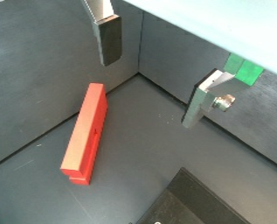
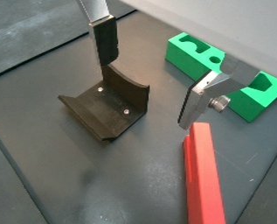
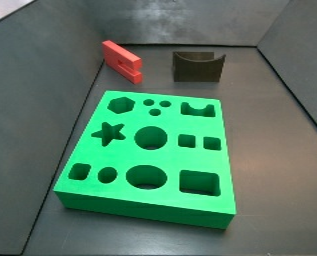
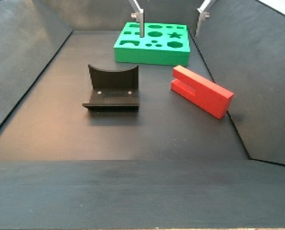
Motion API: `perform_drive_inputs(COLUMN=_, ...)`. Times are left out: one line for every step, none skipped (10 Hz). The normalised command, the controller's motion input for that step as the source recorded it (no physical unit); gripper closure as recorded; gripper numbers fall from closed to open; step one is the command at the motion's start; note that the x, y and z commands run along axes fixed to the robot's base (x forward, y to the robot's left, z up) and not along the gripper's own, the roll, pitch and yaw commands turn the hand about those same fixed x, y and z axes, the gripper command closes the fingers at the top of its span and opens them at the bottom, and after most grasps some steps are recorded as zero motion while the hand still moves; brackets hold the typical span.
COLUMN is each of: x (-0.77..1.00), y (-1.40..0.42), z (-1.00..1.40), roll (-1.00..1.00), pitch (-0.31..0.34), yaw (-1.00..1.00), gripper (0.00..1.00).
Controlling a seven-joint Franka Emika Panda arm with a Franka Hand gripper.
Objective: Pick up the double-square object. Move up. Rotate the double-square object. Place the double-square object on the fixture. Regrasp the double-square object. Move to above the board. Insert the double-square object.
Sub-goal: Pick up the double-square object.
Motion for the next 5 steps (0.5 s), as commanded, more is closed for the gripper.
perform_drive_inputs(x=-0.25, y=0.0, z=-0.13, roll=-0.1, pitch=-0.09, yaw=0.0, gripper=0.0)
perform_drive_inputs(x=-0.58, y=0.0, z=-0.38, roll=-0.08, pitch=-0.191, yaw=0.14, gripper=0.0)
perform_drive_inputs(x=-0.79, y=0.0, z=-0.72, roll=0.0, pitch=-0.251, yaw=0.21, gripper=0.0)
perform_drive_inputs(x=-0.8, y=0.03, z=-0.81, roll=0.06, pitch=-0.224, yaw=0.27, gripper=0.0)
perform_drive_inputs(x=-0.65, y=0.0, z=-0.85, roll=0.1, pitch=-0.193, yaw=0.43, gripper=0.0)
